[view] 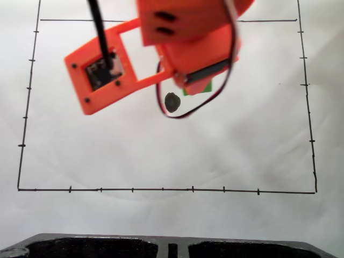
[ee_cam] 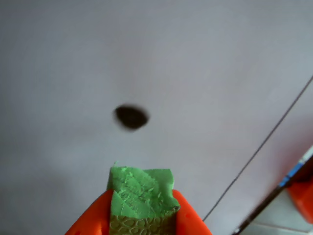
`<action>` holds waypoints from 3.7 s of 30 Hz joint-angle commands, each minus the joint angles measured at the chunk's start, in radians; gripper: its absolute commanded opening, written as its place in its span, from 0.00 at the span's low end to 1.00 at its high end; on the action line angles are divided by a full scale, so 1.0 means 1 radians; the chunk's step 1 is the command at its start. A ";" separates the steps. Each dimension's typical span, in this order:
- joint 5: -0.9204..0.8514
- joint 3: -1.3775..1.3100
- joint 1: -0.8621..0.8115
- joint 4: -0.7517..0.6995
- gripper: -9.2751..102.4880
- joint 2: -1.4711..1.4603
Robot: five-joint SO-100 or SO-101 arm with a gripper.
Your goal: Grasp the colored block, Place it on the black dot, and then return the arm to the default position.
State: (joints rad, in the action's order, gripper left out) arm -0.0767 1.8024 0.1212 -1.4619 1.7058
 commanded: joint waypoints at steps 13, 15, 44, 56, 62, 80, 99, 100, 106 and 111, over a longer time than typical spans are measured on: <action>-0.101 -0.100 -0.091 0.097 0.08 -0.137; -0.104 -0.100 -0.091 0.110 0.08 -0.153; -0.184 -0.104 -0.081 0.166 0.26 -0.222; -0.225 -0.104 -0.080 0.106 0.40 -0.179; -0.239 -0.103 -0.074 0.060 0.47 -0.032; -0.285 0.410 -0.106 0.138 0.35 0.749; -0.184 1.032 -0.141 0.360 0.08 1.420; -0.167 1.051 -0.144 0.365 0.08 1.439; -0.103 1.178 -0.160 0.472 0.08 1.536; -0.025 1.229 -0.164 0.541 0.08 1.560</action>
State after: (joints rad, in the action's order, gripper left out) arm -0.1289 3.0373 -0.0383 -0.9419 3.2459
